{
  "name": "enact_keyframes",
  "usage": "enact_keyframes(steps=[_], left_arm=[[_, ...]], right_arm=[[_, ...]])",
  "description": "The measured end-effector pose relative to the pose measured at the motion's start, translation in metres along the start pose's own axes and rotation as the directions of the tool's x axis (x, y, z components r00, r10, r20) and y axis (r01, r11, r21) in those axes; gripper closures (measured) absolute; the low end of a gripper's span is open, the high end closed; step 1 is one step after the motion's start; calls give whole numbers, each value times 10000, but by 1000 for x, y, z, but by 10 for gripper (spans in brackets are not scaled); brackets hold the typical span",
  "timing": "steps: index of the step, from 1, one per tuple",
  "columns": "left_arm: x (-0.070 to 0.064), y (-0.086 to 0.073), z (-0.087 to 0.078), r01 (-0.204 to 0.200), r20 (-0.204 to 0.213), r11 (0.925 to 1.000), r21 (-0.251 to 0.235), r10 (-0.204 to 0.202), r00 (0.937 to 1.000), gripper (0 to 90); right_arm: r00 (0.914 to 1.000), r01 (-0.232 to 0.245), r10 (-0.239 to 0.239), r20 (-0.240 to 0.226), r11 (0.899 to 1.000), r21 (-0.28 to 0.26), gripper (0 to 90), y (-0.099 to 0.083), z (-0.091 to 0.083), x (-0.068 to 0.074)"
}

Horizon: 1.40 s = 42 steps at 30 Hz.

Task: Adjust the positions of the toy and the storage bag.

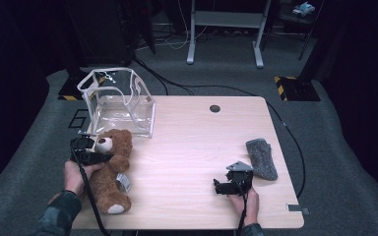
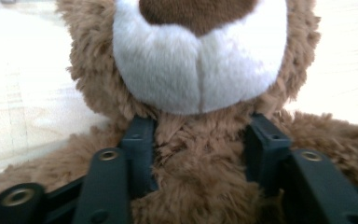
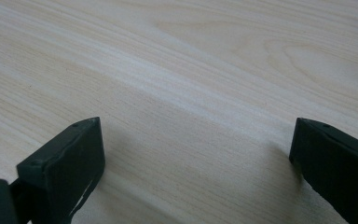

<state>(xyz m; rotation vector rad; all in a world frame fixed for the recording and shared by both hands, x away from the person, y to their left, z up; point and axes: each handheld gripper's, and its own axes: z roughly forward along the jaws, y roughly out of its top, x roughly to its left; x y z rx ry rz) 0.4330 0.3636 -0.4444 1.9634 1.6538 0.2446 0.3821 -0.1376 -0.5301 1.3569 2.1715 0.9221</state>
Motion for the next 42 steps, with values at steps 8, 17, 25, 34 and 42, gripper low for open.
enact_keyframes(steps=[8, 17, 25, 34, 42], left_arm=[[-19, 5, -18, -449, -182, 9962, -751, 437, 9989, 236], [-40, 33, -48, -1113, -130, 9785, -1734, 1107, 9938, 141], [-52, 66, -46, -1226, -194, 9725, -1982, 1212, 9924, 63], [-74, 106, -41, -1840, -579, 9493, -2550, 1750, 9829, 63], [-86, 133, -33, -2129, -225, 9287, -3036, 2164, 9761, 76]], right_arm=[[10000, 29, -29, -14, 10000, -9, 24, 0, 0, 0], [10000, 28, -28, -60, 10000, -20, 24, 0, 0, 0], [10000, 33, -33, -63, 10000, -21, 24, 0, 1, 0], [10000, 32, -33, -76, 10000, -15, 24, 0, 1, 0], [10000, 26, -26, -77, 10000, -14, 24, 0, 1, 0]])
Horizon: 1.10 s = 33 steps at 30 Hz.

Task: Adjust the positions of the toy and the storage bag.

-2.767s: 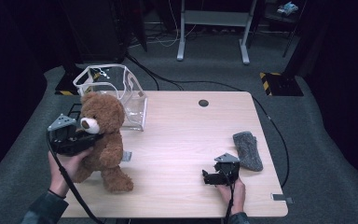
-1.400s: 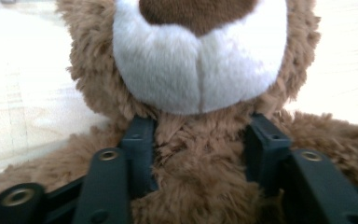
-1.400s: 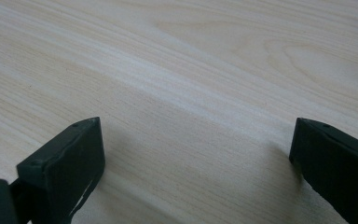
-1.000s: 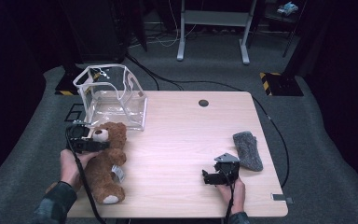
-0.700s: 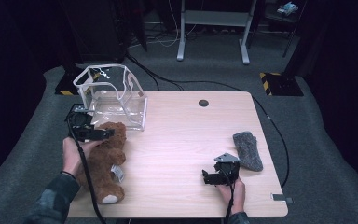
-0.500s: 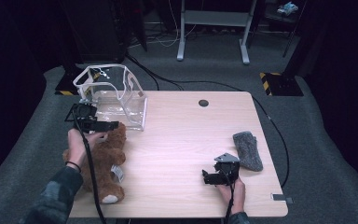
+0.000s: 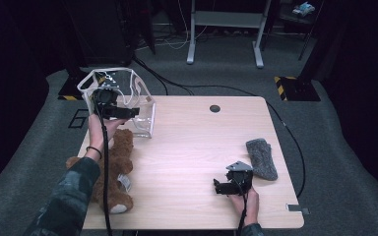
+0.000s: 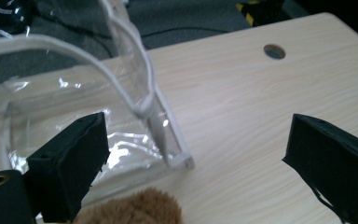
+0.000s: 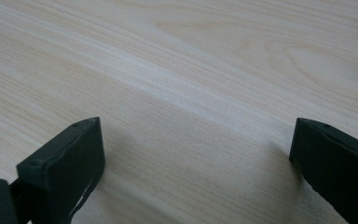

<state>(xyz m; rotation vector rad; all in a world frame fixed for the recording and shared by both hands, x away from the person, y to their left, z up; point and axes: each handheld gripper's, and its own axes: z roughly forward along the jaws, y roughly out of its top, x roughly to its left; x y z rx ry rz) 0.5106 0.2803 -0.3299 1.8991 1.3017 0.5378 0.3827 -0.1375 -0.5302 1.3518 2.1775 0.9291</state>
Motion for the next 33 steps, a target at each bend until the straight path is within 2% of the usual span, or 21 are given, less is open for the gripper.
enact_keyframes(steps=[1, 3, 6, 9, 11, 12, 13, 18, 20, 21, 23, 26, 27, 29, 31, 33], left_arm=[[0, 2, 2, -119, -38, 9999, 31, 119, 9999, 113], [0, 5, 7, -136, -19, 9996, -252, 136, 9999, 169], [0, 11, 12, -382, -214, 9987, -335, 375, 9991, 231], [1, 14, 16, -439, -341, 9982, -406, 425, 9985, 285], [3, 17, 21, -414, -604, 9986, -332, 394, 9974, 318], [4, 18, 23, -372, -599, 9989, -280, 354, 9976, 336], [5, 19, 25, -362, -630, 9991, -225, 347, 9974, 393], [5, 21, 36, -542, -725, 9984, 154, 552, 9958, 459], [5, 19, 42, -625, -1020, 9969, 473, 671, 9925, 504], [5, 18, 44, -533, -1077, 9976, 436, 578, 9925, 532], [6, 15, 49, -567, -1226, 9963, 646, 643, 9904, 607], [7, 13, 51, -540, -1367, 9964, 660, 626, 9886, 739], [8, 13, 51, -442, -1435, 9976, 524, 513, 9883, 787], [8, 13, 51, -526, -1350, 9974, 491, 588, 9891, 837], [7, 14, 52, -612, -1164, 9973, 411, 656, 9910, 848], [6, 14, 53, -653, -1159, 9971, 394, 695, 9908, 852]], right_arm=[[10000, -2, 2, 2, 10000, -2, 25, 0, 0, 0], [10000, 2, -2, -1, 10000, -5, 25, 0, 0, 0], [10000, 5, -5, 0, 10000, -8, 25, 0, 0, 0], [10000, 3, -3, -1, 10000, -7, 25, 0, 0, 0], [10000, 7, -7, -5, 10000, -8, 26, 0, 0, 0], [10000, 8, -8, -6, 10000, -10, 26, 0, 0, 0], [10000, -12, 12, -18, 10000, -8, 27, 0, 0, 0], [10000, 19, -19, -38, 10000, -16, 27, 0, 0, 0], [10000, 11, -11, -36, 10000, -14, 27, 0, 0, 0], [10000, 12, -12, -36, 10000, -14, 28, 0, 0, 0], [10000, -17, 17, -30, 10000, -6, 27, 0, 0, 0], [10000, -22, 22, -28, 10000, -4, 28, 0, 0, 0], [10000, -3, 3, -30, 10000, -10, 27, 0, 0, 0], [10000, -20, 20, -28, 10000, -3, 27, 0, 0, 0], [10000, 13, -13, -35, 10000, -15, 28, 0, 0, 0], [10000, 12, -12, -33, 10000, -14, 27, 0, 0, 0]])
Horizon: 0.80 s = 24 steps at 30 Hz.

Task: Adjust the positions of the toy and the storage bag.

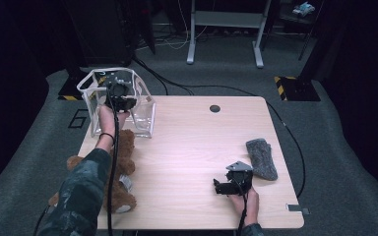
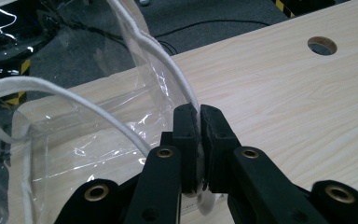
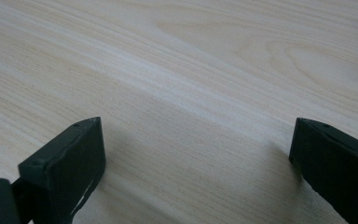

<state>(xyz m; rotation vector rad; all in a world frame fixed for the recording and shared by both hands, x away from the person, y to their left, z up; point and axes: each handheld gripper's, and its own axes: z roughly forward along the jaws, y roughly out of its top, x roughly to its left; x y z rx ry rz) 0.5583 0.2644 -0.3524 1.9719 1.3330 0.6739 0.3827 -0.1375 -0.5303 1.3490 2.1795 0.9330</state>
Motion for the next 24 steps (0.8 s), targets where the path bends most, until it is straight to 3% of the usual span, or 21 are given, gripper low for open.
enact_keyframes(steps=[3, 7, 8, 16, 18, 24], left_arm=[[-6, 3, 2, -527, 157, 9986, -48, 528, 9985, 856], [-12, 5, 4, -691, 336, 9975, -167, 697, 9970, 858], [-15, 6, 5, -892, 463, 9960, -99, 896, 9949, 859], [-31, 10, 8, -1270, 990, 9914, -323, 1296, 9866, 859], [-36, 12, 9, -1246, 858, 9920, -220, 1261, 9883, 860], [-47, 15, 12, -1473, 1214, 9884, -358, 1506, 9811, 860]], right_arm=[[10000, 0, 0, -1, 10000, -2, 28, 0, 0, 0], [10000, -1, 1, 0, 10000, 0, 28, 0, 0, 0], [10000, -3, 3, -1, 10000, 0, 28, 0, 0, 0], [10000, 5, -5, 7, 10000, -15, 28, 0, 0, 0], [10000, 7, -7, 22, 10000, 0, 28, 0, 0, 0], [10000, 10, -10, 24, 10000, 1, 29, 0, 0, 0]])
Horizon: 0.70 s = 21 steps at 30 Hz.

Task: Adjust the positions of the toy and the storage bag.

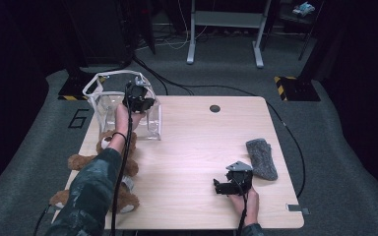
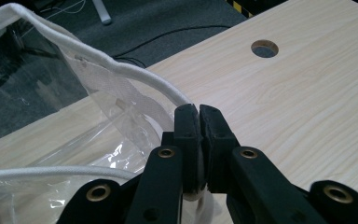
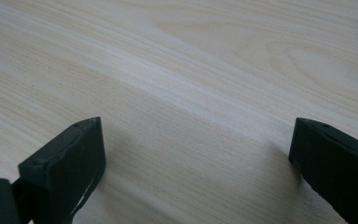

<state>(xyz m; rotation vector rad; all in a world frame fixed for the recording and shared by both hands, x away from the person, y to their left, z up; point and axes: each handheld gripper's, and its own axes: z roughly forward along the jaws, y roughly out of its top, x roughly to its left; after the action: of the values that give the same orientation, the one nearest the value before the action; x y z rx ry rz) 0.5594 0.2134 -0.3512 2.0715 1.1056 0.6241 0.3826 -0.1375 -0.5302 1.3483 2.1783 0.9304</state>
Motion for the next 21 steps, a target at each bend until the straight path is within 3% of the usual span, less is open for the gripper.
enact_keyframes(steps=[6, 7, 10, 13, 14, 17, 18, 21], left_arm=[[-9, 4, 3, -163, 261, 9998, -78, 165, 9995, 860], [-14, 6, 4, -316, 572, 9994, -118, 322, 9978, 860], [-20, 8, 5, -380, 748, 9991, -176, 392, 9964, 858], [-24, 8, 6, -272, 904, 9992, -299, 298, 9955, 852], [-25, 8, 5, -169, 880, 9993, -327, 197, 9959, 830], [-21, 10, 0, -65, 920, 9996, -268, 89, 9957, 625], [-19, 10, -3, 145, 894, 9994, -324, -116, 9959, 548], [-9, 10, -15, 363, 700, 9983, -445, -332, 9970, 415]], right_arm=[[10000, -5, 5, -1, 10000, -6, 30, 0, 0, 0], [10000, -2, 2, -2, 10000, -8, 30, 0, 0, 0], [10000, -5, 5, -1, 10000, -7, 30, 0, 0, 0], [10000, -1, 1, -1, 10000, -6, 30, 0, 0, 0], [10000, -41, 41, 33, 10000, -28, 30, 0, 0, 0], [10000, -51, 51, 37, 10000, -29, 30, 0, 0, 0], [10000, -45, 45, 34, 10000, -30, 30, 0, 0, 0], [10000, -54, 54, 39, 10000, -32, 30, 0, 0, 0]])
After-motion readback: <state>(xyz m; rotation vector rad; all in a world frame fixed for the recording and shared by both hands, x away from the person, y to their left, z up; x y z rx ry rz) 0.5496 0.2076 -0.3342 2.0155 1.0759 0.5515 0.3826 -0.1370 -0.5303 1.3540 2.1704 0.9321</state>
